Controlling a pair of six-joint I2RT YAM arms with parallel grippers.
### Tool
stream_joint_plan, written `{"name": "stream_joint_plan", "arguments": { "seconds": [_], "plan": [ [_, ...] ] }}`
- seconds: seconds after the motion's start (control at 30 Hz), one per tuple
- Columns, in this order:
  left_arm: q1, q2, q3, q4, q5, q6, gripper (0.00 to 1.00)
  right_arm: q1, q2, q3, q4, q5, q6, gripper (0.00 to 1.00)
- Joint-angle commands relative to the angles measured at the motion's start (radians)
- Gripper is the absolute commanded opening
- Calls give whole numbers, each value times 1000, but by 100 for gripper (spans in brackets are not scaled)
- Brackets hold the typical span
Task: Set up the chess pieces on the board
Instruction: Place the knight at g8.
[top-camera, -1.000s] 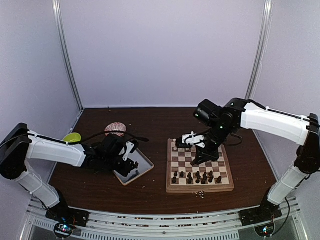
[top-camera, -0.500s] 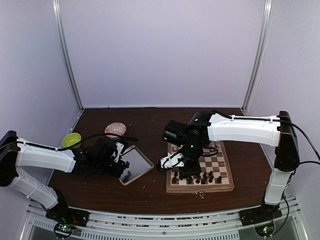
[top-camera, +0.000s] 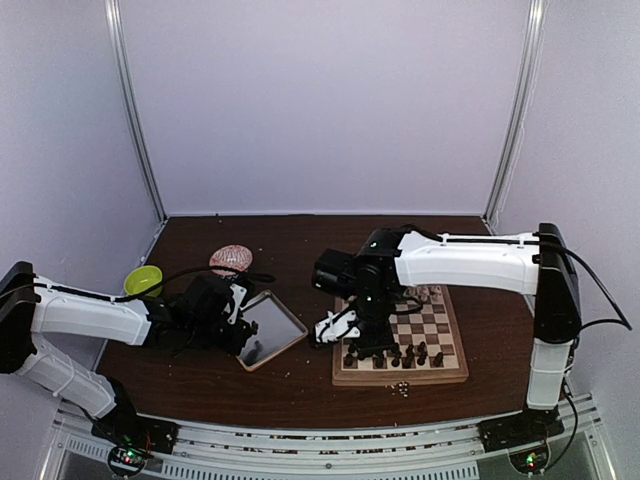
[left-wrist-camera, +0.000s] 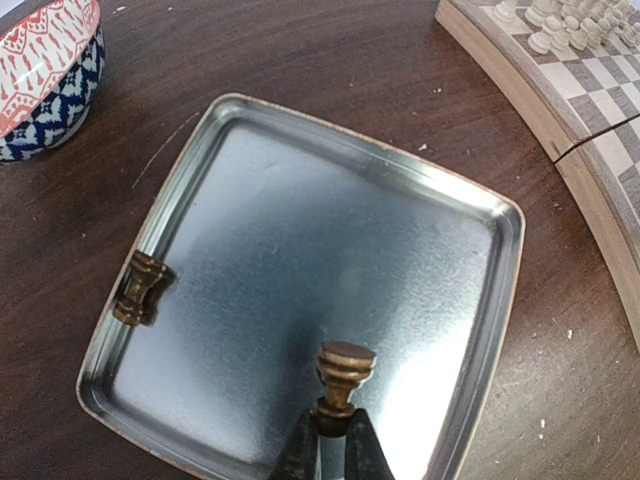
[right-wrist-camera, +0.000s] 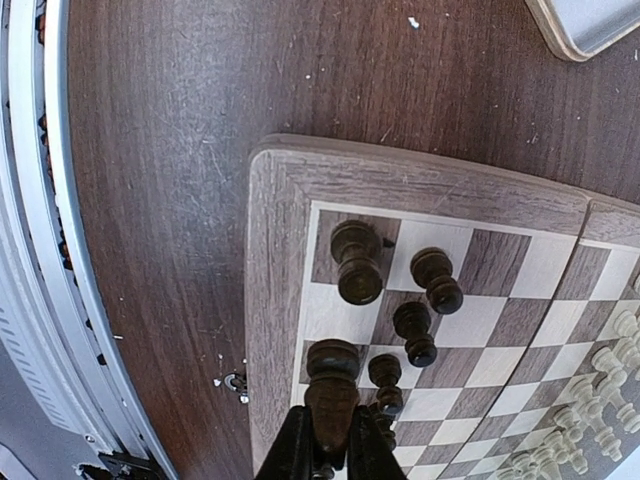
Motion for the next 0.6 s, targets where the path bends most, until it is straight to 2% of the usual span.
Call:
{"name": "stream_joint_plan", "arguments": {
  "seconds": [0.0, 0.57],
  "plan": [
    [7, -16, -5, 52, -14, -3, 2, 9, 24, 30, -38, 38, -14, 13],
    [9, 4, 2, 64, -3, 5, 2, 16, 72, 19, -32, 58, -11, 14]
  ]
}}
